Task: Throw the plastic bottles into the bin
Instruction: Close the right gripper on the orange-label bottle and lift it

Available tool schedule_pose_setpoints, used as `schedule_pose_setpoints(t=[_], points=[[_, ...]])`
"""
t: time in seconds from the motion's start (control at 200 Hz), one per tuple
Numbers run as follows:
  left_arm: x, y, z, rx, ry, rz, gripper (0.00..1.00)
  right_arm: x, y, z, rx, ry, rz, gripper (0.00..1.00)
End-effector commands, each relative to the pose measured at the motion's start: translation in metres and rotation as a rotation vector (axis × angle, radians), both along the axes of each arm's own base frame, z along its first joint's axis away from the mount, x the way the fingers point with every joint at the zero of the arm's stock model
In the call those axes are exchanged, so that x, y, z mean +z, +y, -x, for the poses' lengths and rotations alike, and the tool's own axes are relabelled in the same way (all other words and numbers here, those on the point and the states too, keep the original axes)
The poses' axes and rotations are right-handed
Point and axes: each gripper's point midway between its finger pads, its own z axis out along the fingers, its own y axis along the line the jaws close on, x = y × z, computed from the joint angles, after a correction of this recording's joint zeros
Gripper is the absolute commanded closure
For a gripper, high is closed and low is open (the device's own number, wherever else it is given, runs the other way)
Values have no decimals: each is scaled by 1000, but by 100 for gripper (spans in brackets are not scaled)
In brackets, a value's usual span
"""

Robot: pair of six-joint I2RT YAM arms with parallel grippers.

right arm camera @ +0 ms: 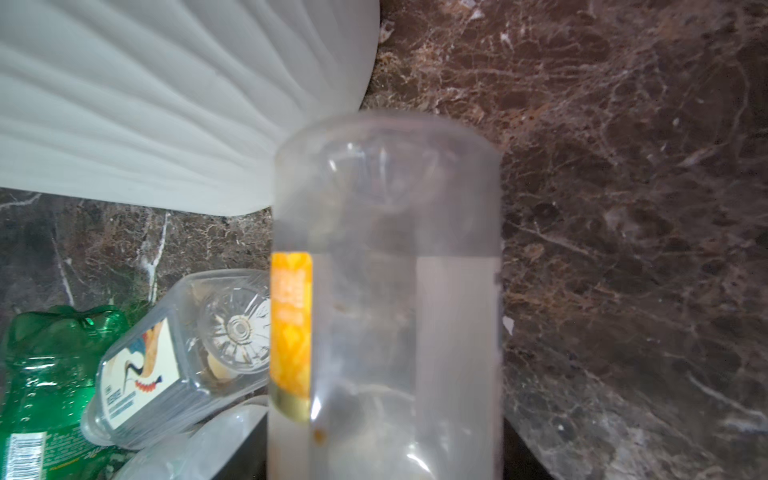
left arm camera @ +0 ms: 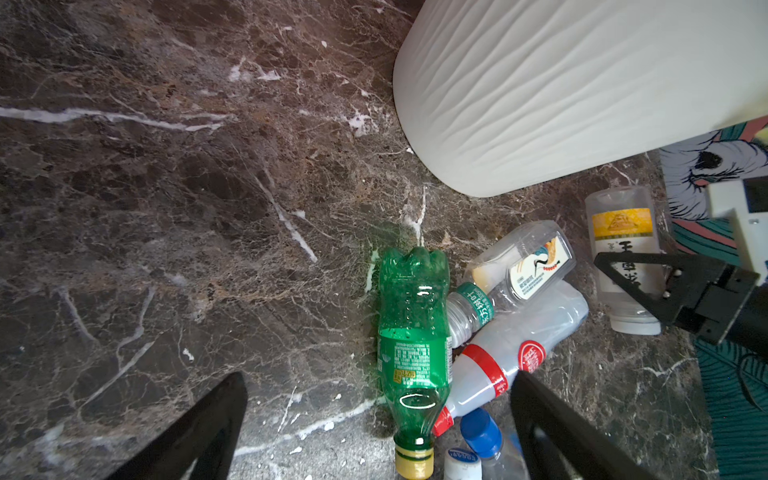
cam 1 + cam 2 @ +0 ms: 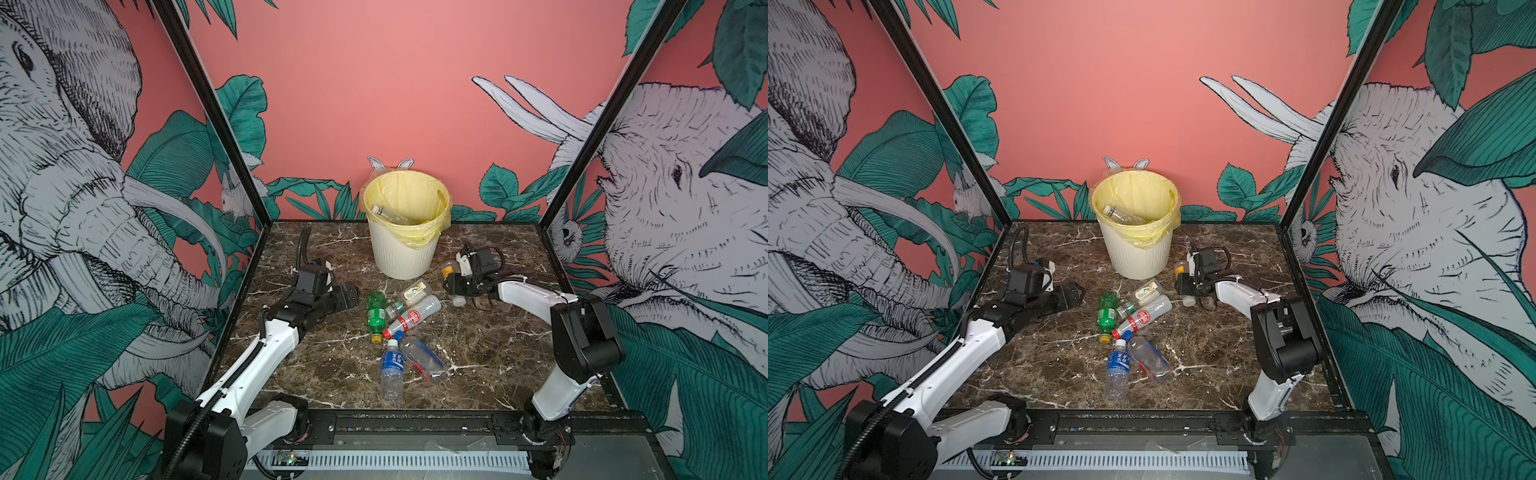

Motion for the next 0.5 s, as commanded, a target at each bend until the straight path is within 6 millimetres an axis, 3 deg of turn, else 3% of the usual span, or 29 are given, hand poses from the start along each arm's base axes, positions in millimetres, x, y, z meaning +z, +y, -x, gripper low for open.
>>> schedule_pose_setpoints(t=[0.0, 0.21, 0.235, 0.495], points=[[1, 0, -1, 9, 3, 21, 1, 17, 5, 0, -26, -31, -80, 57], [0, 0, 1, 8, 11, 19, 1, 17, 5, 14, -36, -24, -126, 59], [0, 0, 1, 8, 13, 20, 1, 30, 5, 15, -39, -58, -144, 59], [-3, 0, 2, 22, 17, 33, 1, 51, 5, 33, -45, -104, -226, 59]])
